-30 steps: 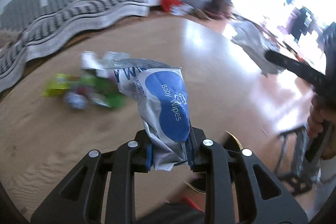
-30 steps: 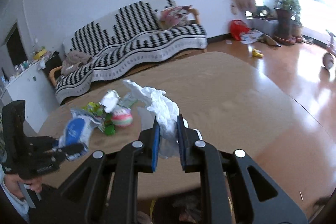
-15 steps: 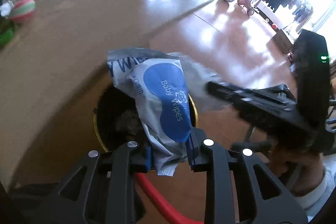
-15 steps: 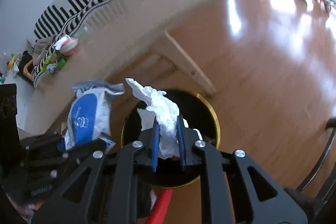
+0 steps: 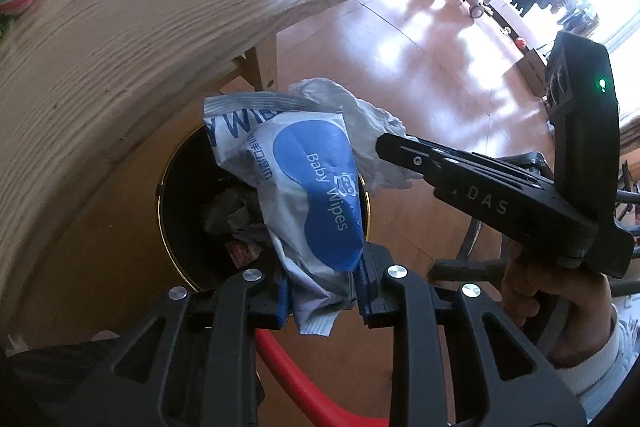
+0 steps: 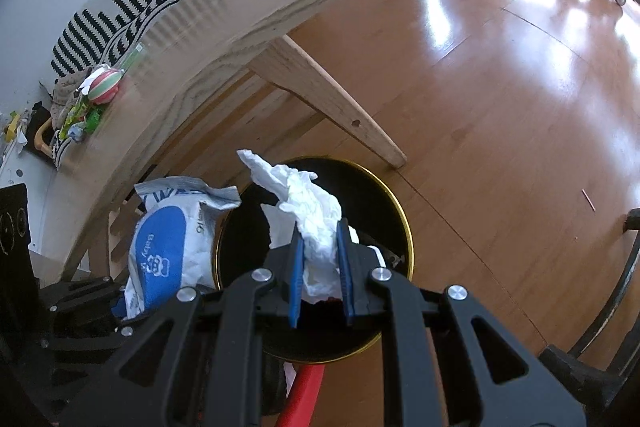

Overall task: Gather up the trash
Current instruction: 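Carry the wipes pack and tissue over the bin and open both grippers, then grasp the crumpled grey paper with the left gripper while the right grasps the plush toy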

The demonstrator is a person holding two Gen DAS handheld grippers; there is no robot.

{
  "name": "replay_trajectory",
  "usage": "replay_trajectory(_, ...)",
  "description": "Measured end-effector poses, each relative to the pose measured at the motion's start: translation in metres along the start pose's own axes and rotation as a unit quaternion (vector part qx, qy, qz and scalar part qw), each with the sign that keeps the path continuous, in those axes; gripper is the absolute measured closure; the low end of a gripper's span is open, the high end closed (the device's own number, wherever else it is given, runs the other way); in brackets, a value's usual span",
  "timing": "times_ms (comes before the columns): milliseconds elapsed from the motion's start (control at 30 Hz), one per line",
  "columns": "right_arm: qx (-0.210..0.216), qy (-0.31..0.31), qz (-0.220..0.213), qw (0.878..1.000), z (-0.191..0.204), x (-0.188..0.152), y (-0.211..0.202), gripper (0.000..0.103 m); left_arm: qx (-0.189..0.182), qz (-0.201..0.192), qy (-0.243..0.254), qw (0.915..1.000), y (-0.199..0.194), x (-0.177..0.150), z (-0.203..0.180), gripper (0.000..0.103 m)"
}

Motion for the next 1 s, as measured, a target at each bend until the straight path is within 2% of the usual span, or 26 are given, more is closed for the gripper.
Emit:
replay_trajectory(100, 0.003, 0.003, 0.006, 1.000, 0.003, 0.001, 0.002, 0.086, -0.001, 0.004, 0.001, 1.0000, 0.001, 0.001, 0.000, 0.077)
replay_trajectory(133, 0.009, 0.008, 0.007, 1.000, 0.002, 0.001, 0.002, 0.081, 0.000, 0.012, 0.001, 0.9999, 0.003, 0.001, 0.001, 0.065)
replay_trajectory(167, 0.013, 0.018, 0.009, 1.000, 0.000, 0.002, 0.002, 0.056, 0.003, 0.023, 0.000, 0.9997, 0.009, 0.000, -0.002, 0.049)
replay_trajectory(200, 0.014, 0.026, 0.010, 1.000, -0.003, 0.003, 0.001, 0.024, 0.005, 0.026, -0.006, 0.9996, 0.010, -0.001, -0.001, 0.012)
replay_trajectory(233, 0.013, 0.046, 0.006, 0.999, -0.008, 0.005, -0.001, 0.016, 0.014, 0.015, -0.013, 0.9997, 0.008, -0.001, 0.001, 0.006)
replay_trajectory(333, 0.017, 0.063, -0.006, 0.998, -0.015, 0.009, -0.008, 0.015, 0.021, 0.002, -0.023, 0.9995, 0.003, 0.001, 0.004, 0.006)
replay_trajectory(367, 0.014, 0.062, -0.012, 0.998, -0.016, 0.011, -0.011, 0.013, 0.029, -0.003, -0.025, 0.9993, 0.000, 0.002, 0.005, 0.006)
replay_trajectory(400, 0.015, 0.063, -0.016, 0.998, -0.017, 0.013, -0.013, 0.006, 0.032, -0.007, -0.025, 0.9992, -0.003, 0.003, 0.005, 0.006)
replay_trajectory(500, 0.014, 0.061, -0.044, 0.997, -0.017, 0.018, -0.024, 0.006, 0.029, -0.020, 0.010, 0.9993, -0.024, 0.004, -0.002, 0.006)
replay_trajectory(567, 0.008, 0.045, -0.066, 0.997, -0.010, 0.023, -0.033, 0.006, 0.048, -0.052, 0.037, 0.9968, -0.054, 0.006, -0.001, 0.006)
replay_trajectory(633, 0.002, 0.029, -0.083, 0.996, -0.003, 0.027, -0.039, 0.006, 0.070, -0.088, 0.032, 0.9932, -0.083, 0.013, 0.010, 0.006)
replay_trajectory(667, 0.000, 0.019, -0.092, 0.996, 0.002, 0.031, -0.043, 0.006, 0.085, -0.113, 0.011, 0.9899, -0.105, 0.018, 0.026, 0.006)
replay_trajectory(733, 0.001, 0.006, -0.105, 0.994, 0.012, 0.038, -0.047, 0.006, 0.117, -0.136, -0.024, 0.9835, -0.131, 0.022, 0.054, 0.006)
replay_trajectory(833, 0.016, -0.016, -0.123, 0.992, 0.038, 0.051, -0.050, 0.006, 0.166, -0.156, -0.093, 0.9693, -0.167, 0.022, 0.119, 0.006)
replay_trajectory(1000, 0.047, -0.072, -0.132, 0.987, 0.098, 0.069, -0.045, 0.006, 0.194, -0.169, -0.208, 0.9438, -0.205, 0.004, 0.213, 0.006)
Point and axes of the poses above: each gripper's, at about its wrist camera, not at the fingertips, and y roughly the way its jaws point, z to its left, x to its top, the point moved 3 cm from there along y, roughly the way its jaws point, and after that the axes turned 1 degree about y, right-handed, at the moved point
